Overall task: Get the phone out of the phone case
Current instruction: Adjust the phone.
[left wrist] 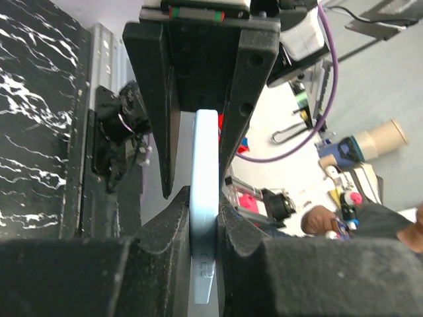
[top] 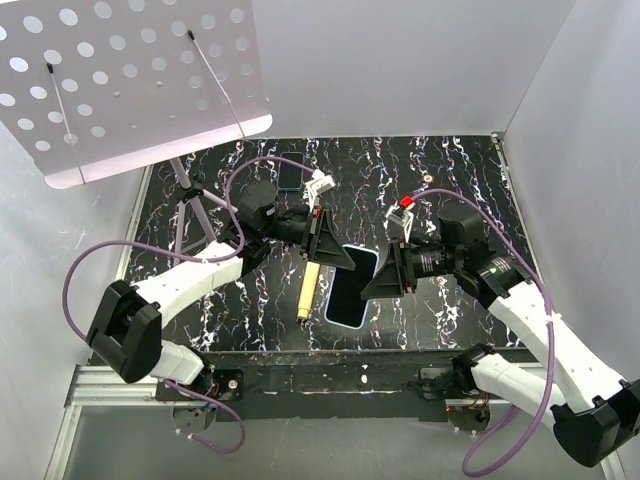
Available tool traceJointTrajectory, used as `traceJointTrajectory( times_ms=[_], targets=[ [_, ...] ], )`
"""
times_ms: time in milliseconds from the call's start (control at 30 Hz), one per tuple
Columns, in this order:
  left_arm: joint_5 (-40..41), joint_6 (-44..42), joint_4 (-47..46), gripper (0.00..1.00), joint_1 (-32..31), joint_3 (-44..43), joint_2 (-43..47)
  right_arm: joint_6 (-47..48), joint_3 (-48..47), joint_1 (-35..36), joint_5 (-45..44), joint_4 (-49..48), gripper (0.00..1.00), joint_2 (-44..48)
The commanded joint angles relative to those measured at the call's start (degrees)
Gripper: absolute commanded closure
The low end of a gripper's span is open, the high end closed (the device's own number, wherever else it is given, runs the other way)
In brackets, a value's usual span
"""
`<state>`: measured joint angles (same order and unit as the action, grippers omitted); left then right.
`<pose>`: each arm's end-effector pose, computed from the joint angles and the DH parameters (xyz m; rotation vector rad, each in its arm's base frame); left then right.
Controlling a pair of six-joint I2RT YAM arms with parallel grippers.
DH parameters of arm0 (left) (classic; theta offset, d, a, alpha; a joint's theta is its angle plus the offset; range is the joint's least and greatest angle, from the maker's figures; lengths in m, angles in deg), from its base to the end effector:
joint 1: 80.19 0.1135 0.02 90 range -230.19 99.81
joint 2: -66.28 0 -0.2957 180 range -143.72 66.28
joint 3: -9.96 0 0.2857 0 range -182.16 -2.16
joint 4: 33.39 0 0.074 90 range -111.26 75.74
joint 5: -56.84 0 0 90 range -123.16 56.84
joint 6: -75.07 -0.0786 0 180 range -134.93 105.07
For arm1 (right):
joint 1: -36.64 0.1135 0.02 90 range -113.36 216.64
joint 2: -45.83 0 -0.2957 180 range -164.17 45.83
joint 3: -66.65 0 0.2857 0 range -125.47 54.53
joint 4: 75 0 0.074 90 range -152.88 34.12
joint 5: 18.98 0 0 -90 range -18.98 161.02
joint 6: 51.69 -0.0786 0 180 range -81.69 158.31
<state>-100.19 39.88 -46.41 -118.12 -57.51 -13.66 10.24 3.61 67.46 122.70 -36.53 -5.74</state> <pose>0.2331 -0.2734 0.3440 0.8785 1.8562 -2.0276 0.1621 0.1685 0.3462 -0.6782 2.0991 1.5289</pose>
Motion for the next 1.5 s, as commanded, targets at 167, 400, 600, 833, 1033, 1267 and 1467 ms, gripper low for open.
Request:
traceJointTrajectory(
  times_ms=[167,400,600,833,1033,1267,1467],
  targets=[
    [-7.51,7.32,-8.24,1.0,0.23,-3.89,-3.29,-5.04,0.99,-0.07,8.35,-14.72,0.57,-0.72],
    [-5.14,12.25,-13.95,1.0,0.14,-3.36,-4.78,-7.26,1.61,-0.07,6.69,-17.83,0.93,-3.97],
    [5.29,8.22,-11.69,0.64,0.4,0.23,0.47,-13.3,5.28,-1.56,-8.24,-20.97,0.99,2.16],
    [22.36,5.4,-12.12,0.25,-0.21,15.26,13.57,-27.11,11.97,-7.27,-10.38,-33.01,0.99,9.56],
    [22.11,7.41,-14.48,0.28,-0.74,19.4,14.02,-36.25,15.05,-8.59,-5.63,-47.59,0.99,8.77],
    [18.51,8.3,-14.32,0.71,-1.88,16.86,11.22,-38.54,16.64,-8.59,-5.27,-53.42,0.99,7.54],
    [17.02,9.0,-15.46,1.0,-1.88,17.03,11.21,-36.09,13.75,-8.94,-6.15,-45.88,0.8,7.01]
  ],
)
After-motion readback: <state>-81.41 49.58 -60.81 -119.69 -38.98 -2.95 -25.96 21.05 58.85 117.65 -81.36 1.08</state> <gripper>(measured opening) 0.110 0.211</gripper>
